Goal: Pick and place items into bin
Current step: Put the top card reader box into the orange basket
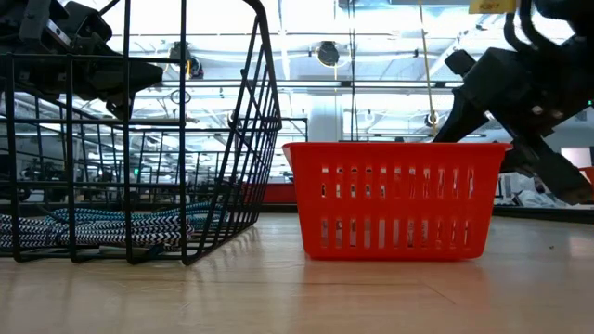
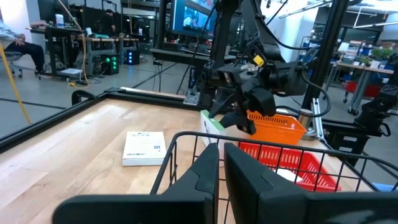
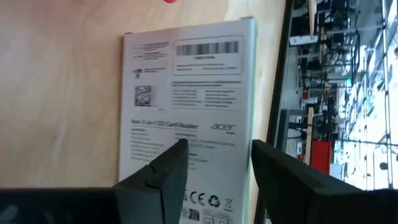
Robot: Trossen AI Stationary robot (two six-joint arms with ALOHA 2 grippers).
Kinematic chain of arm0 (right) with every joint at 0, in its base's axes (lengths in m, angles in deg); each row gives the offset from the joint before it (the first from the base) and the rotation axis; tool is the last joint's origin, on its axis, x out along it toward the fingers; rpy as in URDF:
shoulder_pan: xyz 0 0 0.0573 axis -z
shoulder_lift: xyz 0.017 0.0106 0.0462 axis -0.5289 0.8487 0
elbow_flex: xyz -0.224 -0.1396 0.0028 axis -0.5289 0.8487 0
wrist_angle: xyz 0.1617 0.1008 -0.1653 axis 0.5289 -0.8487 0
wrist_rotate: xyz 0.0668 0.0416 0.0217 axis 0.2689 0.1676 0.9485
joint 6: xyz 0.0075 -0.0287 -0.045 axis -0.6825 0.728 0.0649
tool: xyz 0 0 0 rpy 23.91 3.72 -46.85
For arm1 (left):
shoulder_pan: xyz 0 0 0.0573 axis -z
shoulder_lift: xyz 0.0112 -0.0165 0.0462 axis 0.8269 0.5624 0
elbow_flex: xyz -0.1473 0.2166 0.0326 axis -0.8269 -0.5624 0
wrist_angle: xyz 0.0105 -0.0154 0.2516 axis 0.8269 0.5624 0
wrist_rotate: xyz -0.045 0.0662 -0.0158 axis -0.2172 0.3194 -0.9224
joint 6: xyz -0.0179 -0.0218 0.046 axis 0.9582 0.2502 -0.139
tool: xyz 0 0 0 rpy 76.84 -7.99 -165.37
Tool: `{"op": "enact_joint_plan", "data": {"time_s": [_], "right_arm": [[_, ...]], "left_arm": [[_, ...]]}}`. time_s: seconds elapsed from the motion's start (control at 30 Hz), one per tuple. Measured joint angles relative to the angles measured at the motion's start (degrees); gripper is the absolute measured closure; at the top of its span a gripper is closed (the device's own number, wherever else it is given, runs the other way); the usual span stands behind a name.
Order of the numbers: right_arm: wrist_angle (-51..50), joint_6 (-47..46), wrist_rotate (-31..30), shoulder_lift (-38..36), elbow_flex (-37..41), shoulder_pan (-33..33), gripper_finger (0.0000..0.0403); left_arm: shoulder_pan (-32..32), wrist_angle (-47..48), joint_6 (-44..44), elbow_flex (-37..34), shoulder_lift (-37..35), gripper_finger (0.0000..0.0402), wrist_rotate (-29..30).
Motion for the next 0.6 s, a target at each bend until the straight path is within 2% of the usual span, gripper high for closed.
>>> {"op": "enact_joint_plan", "data": {"time_s": [0.17, 0.3, 0.6], "right_arm": [[-0.2, 0.5, 0.3, 0.0, 0.0, -0.3, 0.0260], [0.0, 1.7, 3.0, -0.2, -0.1, -0.8, 0.0278], [0.2, 1.9, 2.8, -0.2, -0.2, -1.1, 0.0326]], "left_arm": [[0.0, 0.0, 0.0, 0.0, 0.0, 0.0371, 0.0], [0.0, 0.0, 0.0, 0.0, 0.0, 0.0371, 0.0], [0.0, 0.0, 0.0, 0.0, 0.0, 0.0371, 0.0]]}}
